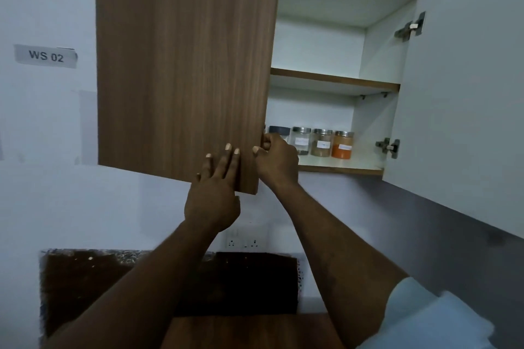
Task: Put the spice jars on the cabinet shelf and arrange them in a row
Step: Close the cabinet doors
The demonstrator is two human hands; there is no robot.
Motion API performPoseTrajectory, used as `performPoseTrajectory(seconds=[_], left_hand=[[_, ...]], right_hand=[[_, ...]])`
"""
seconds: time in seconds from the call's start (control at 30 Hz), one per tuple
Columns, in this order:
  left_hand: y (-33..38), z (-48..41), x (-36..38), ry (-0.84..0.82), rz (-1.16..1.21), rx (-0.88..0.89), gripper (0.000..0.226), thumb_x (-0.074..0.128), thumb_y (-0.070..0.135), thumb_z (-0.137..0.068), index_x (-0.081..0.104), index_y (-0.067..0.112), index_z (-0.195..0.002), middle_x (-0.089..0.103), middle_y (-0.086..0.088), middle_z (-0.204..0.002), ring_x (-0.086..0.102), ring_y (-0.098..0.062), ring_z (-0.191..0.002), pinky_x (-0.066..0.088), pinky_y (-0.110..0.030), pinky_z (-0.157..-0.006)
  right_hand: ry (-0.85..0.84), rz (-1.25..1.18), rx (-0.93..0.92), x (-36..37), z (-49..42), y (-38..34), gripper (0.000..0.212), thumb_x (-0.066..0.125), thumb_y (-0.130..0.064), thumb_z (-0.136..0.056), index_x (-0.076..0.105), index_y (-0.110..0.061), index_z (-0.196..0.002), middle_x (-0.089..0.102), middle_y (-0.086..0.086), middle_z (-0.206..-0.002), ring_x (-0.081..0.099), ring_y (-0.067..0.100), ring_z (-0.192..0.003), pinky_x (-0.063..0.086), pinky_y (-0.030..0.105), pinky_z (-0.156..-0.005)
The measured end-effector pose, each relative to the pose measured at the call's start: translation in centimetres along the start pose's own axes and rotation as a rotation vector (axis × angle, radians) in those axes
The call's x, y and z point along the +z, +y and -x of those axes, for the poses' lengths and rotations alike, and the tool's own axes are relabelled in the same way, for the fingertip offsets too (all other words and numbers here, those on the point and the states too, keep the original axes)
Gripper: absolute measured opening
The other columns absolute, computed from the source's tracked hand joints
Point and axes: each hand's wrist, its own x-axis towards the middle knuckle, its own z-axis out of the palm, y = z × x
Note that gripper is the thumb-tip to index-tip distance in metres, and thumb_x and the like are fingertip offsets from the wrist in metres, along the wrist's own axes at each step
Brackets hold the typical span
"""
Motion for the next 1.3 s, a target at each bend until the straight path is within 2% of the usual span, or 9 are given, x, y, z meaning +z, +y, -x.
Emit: performPoseTrajectory(seconds=[0.17,0.3,0.5,0.63,0.77,0.87,1.03,1.2,1.3], left_hand=[[1.0,-3.8,2.0,0.098,-0.038,0.022,0.094,0.053,0.05,-0.095,-0.009,0.022,-0.16,-0.018,-0.005,-0.167,-0.009,-0.041,-0.152,0.016,-0.061,-0.119],[0.7,-6.8,2.6,0.1,-0.086,0.027,0.092,0.046,0.06,-0.095,-0.008,0.023,-0.16,-0.016,-0.006,-0.167,-0.007,-0.045,-0.151,0.019,-0.062,-0.118],[-0.3,-8.7,4.3,0.04,-0.133,0.043,0.096,0.052,0.057,-0.094,-0.012,0.029,-0.159,-0.022,-0.004,-0.166,-0.012,-0.044,-0.151,0.018,-0.063,-0.117],[-0.9,-9.5,5.0,0.008,-0.176,0.067,0.095,0.053,0.056,-0.093,-0.011,0.029,-0.159,-0.019,-0.004,-0.167,-0.012,-0.045,-0.151,0.02,-0.065,-0.117],[-1.5,-10.4,5.6,-0.022,-0.2,0.081,0.091,0.052,0.051,-0.095,-0.007,0.028,-0.16,-0.016,-0.004,-0.167,-0.013,-0.044,-0.151,0.023,-0.065,-0.116],[-2.4,-10.8,6.5,-0.056,-0.197,0.099,0.092,0.053,0.049,-0.094,-0.006,0.026,-0.16,-0.017,-0.003,-0.167,-0.018,-0.043,-0.15,0.024,-0.064,-0.115],[-3.2,-10.8,8.0,-0.076,-0.232,0.1,0.095,0.053,0.05,-0.093,-0.01,0.027,-0.16,-0.021,-0.002,-0.166,-0.023,-0.04,-0.149,0.024,-0.06,-0.116],[-3.2,-10.8,8.5,-0.058,-0.263,0.094,0.097,0.053,0.049,-0.091,-0.012,0.026,-0.159,-0.02,-0.002,-0.166,-0.023,-0.042,-0.149,0.029,-0.059,-0.113],[-3.1,-10.9,8.1,-0.081,-0.256,0.089,0.098,0.054,0.05,-0.091,-0.013,0.029,-0.159,-0.021,-0.002,-0.166,-0.024,-0.042,-0.149,0.029,-0.059,-0.113]], right_hand=[[-0.015,-0.054,-0.029,1.4,-2.7,2.8,0.025,0.067,-0.023,-0.095,0.067,-0.016,-0.119,0.075,0.001,-0.112,0.07,0.019,-0.101,0.047,0.024,-0.077],[-0.017,-0.003,-0.031,2.5,-4.3,4.4,0.025,0.068,-0.024,-0.096,0.07,-0.014,-0.119,0.075,0.003,-0.111,0.07,0.021,-0.101,0.054,0.03,-0.084],[0.017,0.097,-0.036,4.4,-6.2,5.7,0.022,0.067,-0.023,-0.097,0.074,-0.012,-0.115,0.076,0.005,-0.105,0.07,0.023,-0.097,0.059,0.036,-0.086],[0.04,0.152,-0.018,5.4,-7.2,6.5,0.024,0.065,-0.025,-0.098,0.075,-0.015,-0.118,0.075,0.005,-0.108,0.067,0.023,-0.104,0.058,0.038,-0.091],[0.127,0.24,0.031,6.6,-7.9,7.5,0.027,0.067,-0.031,-0.096,0.075,-0.015,-0.116,0.071,0.004,-0.111,0.059,0.02,-0.111,0.051,0.028,-0.089],[0.12,0.279,0.057,7.4,-8.0,8.4,0.032,0.07,-0.031,-0.095,0.072,-0.015,-0.122,0.068,0.004,-0.118,0.058,0.018,-0.113,0.05,0.026,-0.091],[0.087,0.455,-0.1,8.4,-6.7,10.3,0.039,0.07,-0.029,-0.095,0.068,-0.022,-0.133,0.063,0.004,-0.133,0.048,0.024,-0.127,0.046,0.036,-0.1],[0.107,0.573,-0.139,9.0,-6.4,10.7,0.042,0.071,-0.031,-0.092,0.067,-0.024,-0.133,0.063,0.004,-0.131,0.051,0.027,-0.124,0.044,0.042,-0.097],[0.054,0.638,-0.164,8.5,-6.3,10.6,0.045,0.069,-0.038,-0.093,0.064,-0.025,-0.136,0.062,0.005,-0.133,0.051,0.028,-0.125,0.044,0.043,-0.098]])
